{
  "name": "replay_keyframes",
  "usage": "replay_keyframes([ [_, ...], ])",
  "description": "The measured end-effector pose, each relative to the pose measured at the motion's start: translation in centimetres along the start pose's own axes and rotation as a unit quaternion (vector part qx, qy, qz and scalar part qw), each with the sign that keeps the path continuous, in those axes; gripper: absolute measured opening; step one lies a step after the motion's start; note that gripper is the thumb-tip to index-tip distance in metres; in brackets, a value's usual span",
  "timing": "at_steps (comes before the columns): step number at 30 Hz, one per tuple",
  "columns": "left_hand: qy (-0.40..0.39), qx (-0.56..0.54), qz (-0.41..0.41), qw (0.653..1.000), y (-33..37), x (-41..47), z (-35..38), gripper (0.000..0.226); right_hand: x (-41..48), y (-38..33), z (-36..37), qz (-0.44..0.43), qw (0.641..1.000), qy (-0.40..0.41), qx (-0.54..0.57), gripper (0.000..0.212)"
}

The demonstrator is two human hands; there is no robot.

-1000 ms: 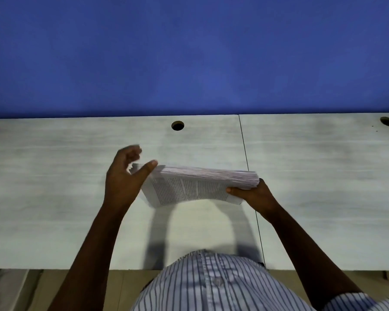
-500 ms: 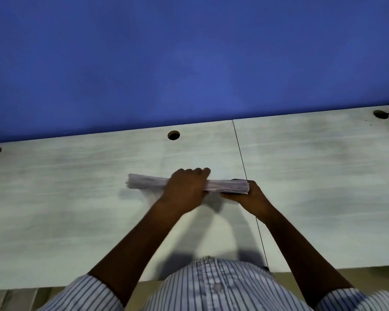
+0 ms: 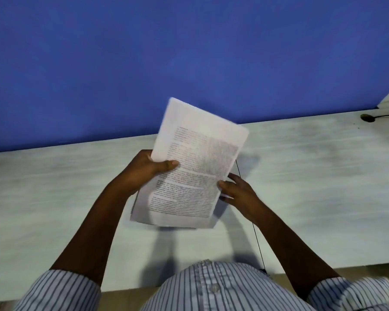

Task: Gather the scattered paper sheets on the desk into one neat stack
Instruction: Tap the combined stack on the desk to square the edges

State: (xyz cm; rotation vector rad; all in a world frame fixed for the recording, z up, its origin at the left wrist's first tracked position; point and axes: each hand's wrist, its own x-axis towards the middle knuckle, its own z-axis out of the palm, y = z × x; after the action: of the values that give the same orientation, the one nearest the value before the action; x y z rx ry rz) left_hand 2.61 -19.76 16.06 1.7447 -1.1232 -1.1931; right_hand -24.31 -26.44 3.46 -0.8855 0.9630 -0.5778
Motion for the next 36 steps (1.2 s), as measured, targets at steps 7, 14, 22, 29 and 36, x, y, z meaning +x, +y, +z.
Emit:
replay_keyframes([
  [7,0.114,-0.178,-0.045,0.976,-5.4,0.1,3.2,0.044,-0.8,-3.7,3.1,-0.056,0.995,-0.036,-0.078,0.043],
  [14,0.195,-0.202,-0.013,0.96,-7.5,-1.0,4.4,0.019,-1.1,-3.5,3.8,-0.107,0.987,0.058,-0.108,0.027],
  [22,0.167,-0.206,-0.001,0.964,-8.8,-1.5,4.0,0.03,-1.1,-3.1,3.8,-0.125,0.98,0.072,-0.134,0.027],
  [29,0.139,-0.191,0.012,0.972,-9.0,-1.9,3.3,0.045,-1.6,-2.8,3.5,-0.119,0.985,0.046,-0.118,0.032],
  [36,0.21,-0.195,0.024,0.958,-7.3,-1.3,4.6,0.024,-1.3,-3.8,4.8,-0.149,0.978,0.107,-0.105,0.028],
])
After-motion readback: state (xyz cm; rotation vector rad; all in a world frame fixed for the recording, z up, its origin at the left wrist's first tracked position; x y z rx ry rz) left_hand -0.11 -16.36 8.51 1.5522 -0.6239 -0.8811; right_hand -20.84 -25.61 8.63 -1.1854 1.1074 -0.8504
